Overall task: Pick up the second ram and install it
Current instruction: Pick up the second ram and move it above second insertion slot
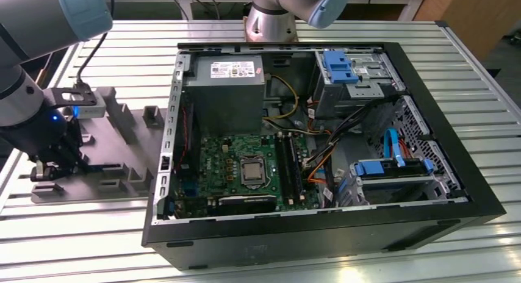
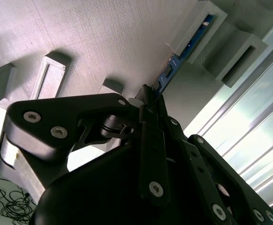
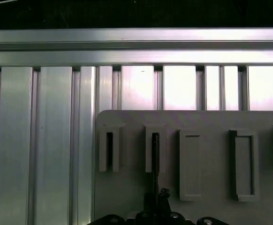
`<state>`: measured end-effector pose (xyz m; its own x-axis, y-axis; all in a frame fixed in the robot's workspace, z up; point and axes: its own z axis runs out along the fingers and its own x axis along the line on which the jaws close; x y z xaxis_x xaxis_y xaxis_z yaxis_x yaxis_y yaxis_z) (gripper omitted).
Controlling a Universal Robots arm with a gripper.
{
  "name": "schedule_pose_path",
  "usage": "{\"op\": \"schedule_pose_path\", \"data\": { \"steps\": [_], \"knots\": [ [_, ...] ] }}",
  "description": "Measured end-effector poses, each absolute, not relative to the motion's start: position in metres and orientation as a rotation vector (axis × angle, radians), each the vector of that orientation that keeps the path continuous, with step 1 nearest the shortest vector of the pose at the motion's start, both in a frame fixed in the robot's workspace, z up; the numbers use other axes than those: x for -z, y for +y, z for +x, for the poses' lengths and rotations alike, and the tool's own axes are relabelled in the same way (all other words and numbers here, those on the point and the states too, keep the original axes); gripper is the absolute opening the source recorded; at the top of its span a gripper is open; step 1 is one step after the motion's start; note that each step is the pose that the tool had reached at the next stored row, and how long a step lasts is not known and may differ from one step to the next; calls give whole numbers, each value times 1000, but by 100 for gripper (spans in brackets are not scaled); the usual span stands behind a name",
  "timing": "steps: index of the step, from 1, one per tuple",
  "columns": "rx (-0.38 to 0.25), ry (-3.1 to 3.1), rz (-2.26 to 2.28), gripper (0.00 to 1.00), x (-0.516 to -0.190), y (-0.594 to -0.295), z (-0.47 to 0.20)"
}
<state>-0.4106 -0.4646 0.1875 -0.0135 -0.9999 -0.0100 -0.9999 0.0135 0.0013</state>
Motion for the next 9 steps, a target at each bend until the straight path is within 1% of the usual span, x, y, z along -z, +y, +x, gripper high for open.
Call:
{"op": "schedule_pose_path", "data": {
  "steps": [9],
  "knots": [
    [-12, 2232, -2202, 14, -203, -465, -411]
  ]
}}
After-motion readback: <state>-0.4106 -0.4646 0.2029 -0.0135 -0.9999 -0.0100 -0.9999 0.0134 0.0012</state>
